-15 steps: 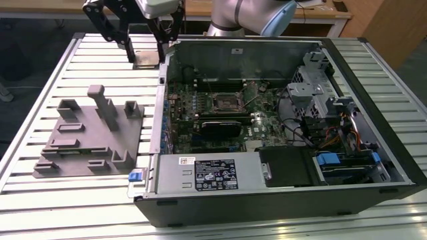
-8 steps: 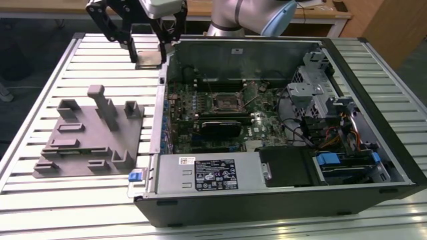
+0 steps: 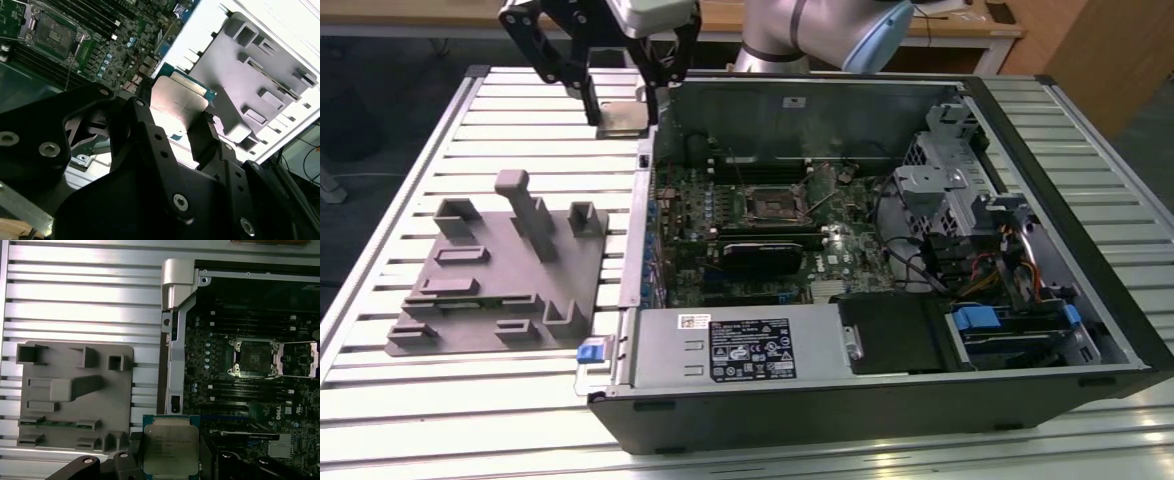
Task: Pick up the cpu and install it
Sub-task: 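Pick up the cpu and move it towards the insertion slot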
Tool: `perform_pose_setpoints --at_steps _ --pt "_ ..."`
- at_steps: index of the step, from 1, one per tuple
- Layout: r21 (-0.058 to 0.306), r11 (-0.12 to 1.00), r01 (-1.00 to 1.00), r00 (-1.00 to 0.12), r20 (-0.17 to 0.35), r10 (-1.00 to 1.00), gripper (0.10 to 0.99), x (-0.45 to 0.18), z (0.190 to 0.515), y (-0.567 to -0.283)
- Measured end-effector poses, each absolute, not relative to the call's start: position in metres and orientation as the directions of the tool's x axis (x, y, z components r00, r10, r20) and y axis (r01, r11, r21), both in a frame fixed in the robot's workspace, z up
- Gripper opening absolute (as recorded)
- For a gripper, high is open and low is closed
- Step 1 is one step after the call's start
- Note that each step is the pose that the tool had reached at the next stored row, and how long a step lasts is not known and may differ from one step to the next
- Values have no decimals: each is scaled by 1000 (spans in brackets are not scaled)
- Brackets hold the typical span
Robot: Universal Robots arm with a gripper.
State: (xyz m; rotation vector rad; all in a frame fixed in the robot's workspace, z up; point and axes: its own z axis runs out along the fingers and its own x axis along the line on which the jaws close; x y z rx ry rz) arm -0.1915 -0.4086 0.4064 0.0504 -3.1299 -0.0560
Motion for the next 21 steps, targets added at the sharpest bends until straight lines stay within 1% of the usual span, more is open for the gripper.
perform_pose_setpoints --at_steps 21 --pt "36 999 -32 -999 10 -32 541 -176 406 -409"
